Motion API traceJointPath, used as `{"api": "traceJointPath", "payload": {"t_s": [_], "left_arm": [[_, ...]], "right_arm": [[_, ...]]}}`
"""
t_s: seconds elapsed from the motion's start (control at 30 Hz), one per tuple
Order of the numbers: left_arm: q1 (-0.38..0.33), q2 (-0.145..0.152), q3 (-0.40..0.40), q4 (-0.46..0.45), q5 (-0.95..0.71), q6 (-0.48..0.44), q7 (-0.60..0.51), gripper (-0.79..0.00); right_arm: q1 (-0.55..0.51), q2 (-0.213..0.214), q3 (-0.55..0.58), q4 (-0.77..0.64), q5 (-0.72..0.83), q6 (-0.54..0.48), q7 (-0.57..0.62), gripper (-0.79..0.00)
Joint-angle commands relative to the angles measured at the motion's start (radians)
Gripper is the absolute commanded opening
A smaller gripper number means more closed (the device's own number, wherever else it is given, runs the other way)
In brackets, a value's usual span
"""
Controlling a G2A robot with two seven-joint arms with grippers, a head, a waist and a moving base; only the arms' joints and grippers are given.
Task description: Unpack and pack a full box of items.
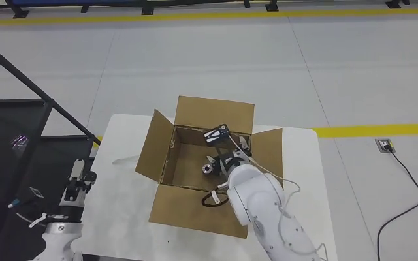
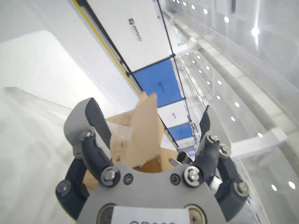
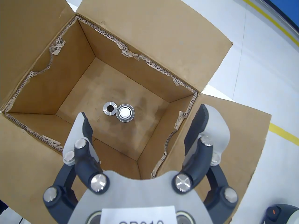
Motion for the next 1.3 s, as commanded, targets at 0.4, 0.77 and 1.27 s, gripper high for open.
{"api": "traceJointPath", "payload": {"t_s": [0.4,0.77,1.27], "left_arm": [[-0.147,0.002,0.172,0.109,0.143,0.046,-0.039,0.0],[-0.109,0.007,0.225,-0.002,0.047,0.024,-0.205,0.0],[-0.102,0.02,0.294,-0.057,0.045,0.033,-0.345,0.0]], "right_arm": [[-0.31,0.03,0.347,-0.404,0.37,-0.043,-0.209,0.0],[-0.386,0.054,0.66,-0.339,0.752,-0.117,-0.212,0.0],[-0.163,0.105,0.727,0.042,1.114,-0.333,0.102,0.0]]}}
